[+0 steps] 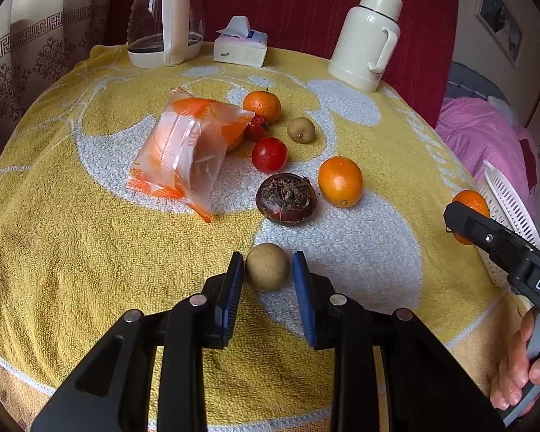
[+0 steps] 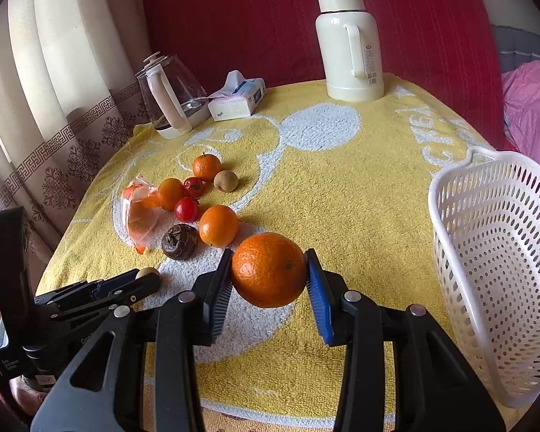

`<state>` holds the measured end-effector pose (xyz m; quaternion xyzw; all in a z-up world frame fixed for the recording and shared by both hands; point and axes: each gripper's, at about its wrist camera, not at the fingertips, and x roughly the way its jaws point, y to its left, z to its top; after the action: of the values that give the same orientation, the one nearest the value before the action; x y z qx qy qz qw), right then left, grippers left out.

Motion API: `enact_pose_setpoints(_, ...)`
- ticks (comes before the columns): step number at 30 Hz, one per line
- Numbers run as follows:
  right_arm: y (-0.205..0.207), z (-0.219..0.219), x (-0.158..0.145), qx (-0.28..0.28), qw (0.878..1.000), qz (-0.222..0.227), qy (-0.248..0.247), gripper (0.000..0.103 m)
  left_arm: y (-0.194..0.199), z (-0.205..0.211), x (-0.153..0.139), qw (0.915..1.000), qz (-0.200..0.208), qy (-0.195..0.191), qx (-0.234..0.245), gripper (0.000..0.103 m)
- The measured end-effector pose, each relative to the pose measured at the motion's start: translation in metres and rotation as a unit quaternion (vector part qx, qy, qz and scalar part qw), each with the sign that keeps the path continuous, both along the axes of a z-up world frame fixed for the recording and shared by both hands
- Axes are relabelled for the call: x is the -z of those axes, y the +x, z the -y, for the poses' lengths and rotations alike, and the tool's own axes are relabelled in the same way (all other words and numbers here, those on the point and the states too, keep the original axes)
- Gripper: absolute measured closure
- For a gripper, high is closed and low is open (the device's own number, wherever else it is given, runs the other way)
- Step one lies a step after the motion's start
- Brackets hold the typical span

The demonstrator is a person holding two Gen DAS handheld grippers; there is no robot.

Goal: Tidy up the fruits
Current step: 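Lift and carry the potato and orange in both grippers toward the white basket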

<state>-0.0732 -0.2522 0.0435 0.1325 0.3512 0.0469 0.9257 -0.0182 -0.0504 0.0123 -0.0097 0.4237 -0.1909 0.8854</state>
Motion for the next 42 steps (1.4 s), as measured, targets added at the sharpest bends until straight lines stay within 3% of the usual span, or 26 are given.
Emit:
enact_pose_setpoints(5,0.000,0.001,-0.001,0.001,1.000,0.002,0.000,0.063,0.001,-0.001,0.001,1.0000,-0.004,-0.007,0.003,0.076)
enact_pose_setpoints(24,-0.022,0.023,-0.022,0.022,0.999,0.035,-0.004,0.063,-0.021,0.018,-0.033,0.9983,0.042,-0.020,0.036,0.078)
enact_pose_setpoints(34,-0.046,0.067,-0.041,0.082,0.995,0.061,-0.012,0.063,-0.032,0.043,-0.051,0.9958,0.062,-0.025,0.063,0.078)
enact_pose_setpoints(42,-0.061,0.102,-0.034,0.126,0.990,0.047,-0.043,0.063,-0.038,0.064,-0.063,0.9927,0.075,-0.029,0.089,0.078)
